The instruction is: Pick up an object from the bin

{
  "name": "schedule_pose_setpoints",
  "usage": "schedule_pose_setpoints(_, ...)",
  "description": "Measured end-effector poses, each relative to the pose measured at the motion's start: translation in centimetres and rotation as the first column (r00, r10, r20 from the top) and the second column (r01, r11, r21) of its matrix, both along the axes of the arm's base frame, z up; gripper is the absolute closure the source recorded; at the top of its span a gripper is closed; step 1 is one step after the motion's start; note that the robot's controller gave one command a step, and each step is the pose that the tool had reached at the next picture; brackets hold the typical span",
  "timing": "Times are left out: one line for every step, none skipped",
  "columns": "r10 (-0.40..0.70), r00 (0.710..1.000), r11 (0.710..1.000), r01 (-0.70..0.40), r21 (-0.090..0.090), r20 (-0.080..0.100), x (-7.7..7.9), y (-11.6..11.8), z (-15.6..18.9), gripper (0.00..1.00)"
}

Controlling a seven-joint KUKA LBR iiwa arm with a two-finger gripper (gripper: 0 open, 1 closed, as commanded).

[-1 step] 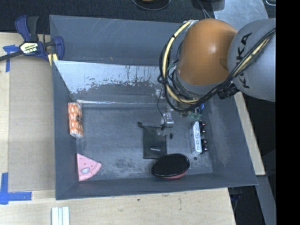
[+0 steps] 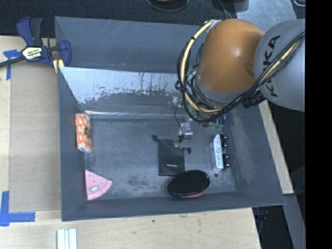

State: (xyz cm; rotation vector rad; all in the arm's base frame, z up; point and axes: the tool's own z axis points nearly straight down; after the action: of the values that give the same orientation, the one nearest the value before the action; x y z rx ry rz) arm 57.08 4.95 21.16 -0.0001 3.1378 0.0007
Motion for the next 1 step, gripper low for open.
schedule_pose_setpoints(-0.258,0.966,0.966,0.258,-0.004,-0.011,0.97,-3.56,-7.65,0.00)
